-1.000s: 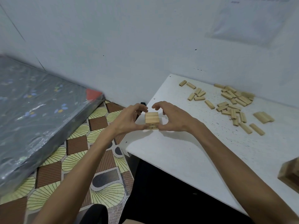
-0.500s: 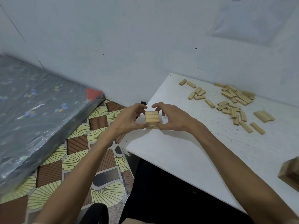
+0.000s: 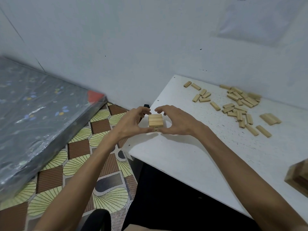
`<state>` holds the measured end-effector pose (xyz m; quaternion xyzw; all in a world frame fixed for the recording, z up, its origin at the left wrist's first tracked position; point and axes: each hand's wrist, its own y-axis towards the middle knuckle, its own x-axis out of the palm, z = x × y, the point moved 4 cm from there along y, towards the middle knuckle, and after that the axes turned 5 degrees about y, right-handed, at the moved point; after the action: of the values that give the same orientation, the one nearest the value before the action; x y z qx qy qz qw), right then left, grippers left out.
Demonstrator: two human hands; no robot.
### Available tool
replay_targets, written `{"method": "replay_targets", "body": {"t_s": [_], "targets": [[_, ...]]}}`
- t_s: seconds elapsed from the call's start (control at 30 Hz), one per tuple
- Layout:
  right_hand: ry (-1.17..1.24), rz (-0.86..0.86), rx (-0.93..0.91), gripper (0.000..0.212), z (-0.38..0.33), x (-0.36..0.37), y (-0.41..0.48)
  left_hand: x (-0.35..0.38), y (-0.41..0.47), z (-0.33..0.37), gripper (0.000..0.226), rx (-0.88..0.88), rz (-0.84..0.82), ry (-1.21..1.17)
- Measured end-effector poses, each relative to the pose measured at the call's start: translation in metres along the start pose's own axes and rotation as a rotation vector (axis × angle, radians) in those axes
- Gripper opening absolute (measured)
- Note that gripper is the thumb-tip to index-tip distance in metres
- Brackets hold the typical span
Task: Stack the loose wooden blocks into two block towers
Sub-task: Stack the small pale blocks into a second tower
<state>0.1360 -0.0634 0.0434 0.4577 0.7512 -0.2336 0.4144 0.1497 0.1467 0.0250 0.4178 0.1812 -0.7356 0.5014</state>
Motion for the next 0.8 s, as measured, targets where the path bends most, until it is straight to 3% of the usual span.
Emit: {"method": "replay_targets", "body": {"t_s": [0.37, 0.63, 0.8], "targets": [[-0.054, 0.025, 0.004, 0.066, 0.0, -0.004, -0.004, -0.004, 0.003, 0.011, 0.089, 0.031, -0.021, 0.005], [-0.092, 0.079, 0.067, 0.053, 0.003, -0.022, -0.026, 0.001, 0.016, 0.033, 0.048, 0.149, 0.023, 0.121], [-0.127, 0.107, 0.123, 0.052, 0.013, -0.03, -0.049, 0.003, 0.031, 0.049, 0.064, 0.151, -0.007, 0.289]]}}
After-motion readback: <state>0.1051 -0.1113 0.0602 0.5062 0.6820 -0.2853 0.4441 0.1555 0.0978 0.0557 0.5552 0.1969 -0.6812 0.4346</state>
